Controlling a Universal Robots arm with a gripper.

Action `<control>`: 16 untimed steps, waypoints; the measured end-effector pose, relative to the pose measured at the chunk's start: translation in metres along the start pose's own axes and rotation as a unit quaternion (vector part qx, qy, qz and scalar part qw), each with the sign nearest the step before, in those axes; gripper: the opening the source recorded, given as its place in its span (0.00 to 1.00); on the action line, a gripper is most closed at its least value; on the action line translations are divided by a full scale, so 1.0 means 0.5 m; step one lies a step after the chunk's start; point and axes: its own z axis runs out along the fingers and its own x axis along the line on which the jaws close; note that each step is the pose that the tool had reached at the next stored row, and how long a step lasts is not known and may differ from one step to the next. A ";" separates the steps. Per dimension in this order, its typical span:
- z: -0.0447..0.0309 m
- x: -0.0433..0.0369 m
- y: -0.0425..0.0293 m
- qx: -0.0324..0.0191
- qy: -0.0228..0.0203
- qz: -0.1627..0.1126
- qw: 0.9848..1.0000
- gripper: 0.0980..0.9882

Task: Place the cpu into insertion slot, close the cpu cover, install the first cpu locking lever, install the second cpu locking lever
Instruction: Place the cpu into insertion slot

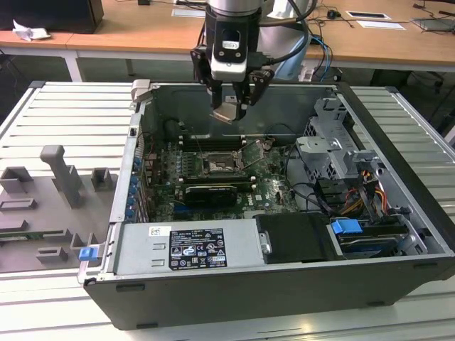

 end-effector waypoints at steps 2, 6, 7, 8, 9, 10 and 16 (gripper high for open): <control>0.001 0.000 0.000 0.000 -0.001 0.011 1.000 0.48; 0.003 0.000 0.000 -0.001 -0.003 0.035 0.999 0.48; 0.003 0.000 0.000 -0.001 -0.004 0.039 0.999 0.48; 0.003 0.000 0.000 -0.001 -0.004 0.043 0.999 0.48; 0.004 0.000 0.000 -0.001 -0.004 0.047 0.999 0.48; 0.004 0.000 0.000 -0.001 -0.005 0.051 0.999 0.48; 0.007 0.000 -0.001 -0.002 -0.007 0.083 0.996 0.48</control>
